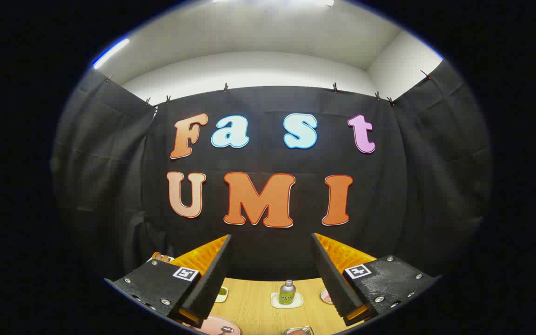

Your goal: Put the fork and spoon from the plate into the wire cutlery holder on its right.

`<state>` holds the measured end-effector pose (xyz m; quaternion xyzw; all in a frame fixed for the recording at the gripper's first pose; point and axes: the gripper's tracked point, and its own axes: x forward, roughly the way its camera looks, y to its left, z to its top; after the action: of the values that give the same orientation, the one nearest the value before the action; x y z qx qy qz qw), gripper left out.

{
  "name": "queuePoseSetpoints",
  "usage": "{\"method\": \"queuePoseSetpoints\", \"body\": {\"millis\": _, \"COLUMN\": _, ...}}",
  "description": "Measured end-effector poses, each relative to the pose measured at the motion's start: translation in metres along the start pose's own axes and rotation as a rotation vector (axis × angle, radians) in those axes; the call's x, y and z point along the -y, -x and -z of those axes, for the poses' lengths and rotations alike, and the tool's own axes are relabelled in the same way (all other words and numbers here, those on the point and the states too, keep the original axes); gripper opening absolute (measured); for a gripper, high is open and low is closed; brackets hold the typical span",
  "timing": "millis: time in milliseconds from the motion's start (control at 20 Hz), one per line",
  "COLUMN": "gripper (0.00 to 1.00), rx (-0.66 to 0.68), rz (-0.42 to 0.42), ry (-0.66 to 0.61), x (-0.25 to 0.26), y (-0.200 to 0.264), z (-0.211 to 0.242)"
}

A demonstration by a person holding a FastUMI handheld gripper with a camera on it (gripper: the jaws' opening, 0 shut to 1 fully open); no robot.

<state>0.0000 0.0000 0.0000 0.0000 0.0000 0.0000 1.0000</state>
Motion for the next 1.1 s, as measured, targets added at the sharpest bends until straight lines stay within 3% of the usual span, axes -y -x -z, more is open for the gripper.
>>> {"method": "queuePoseSetpoints", "body": {"millis": 1100, "gripper": 0.98, "rx": 0.052, "rz": 0.013, "ry": -0.014, "x": -0.003, "y": -0.027, "z": 0.015}}
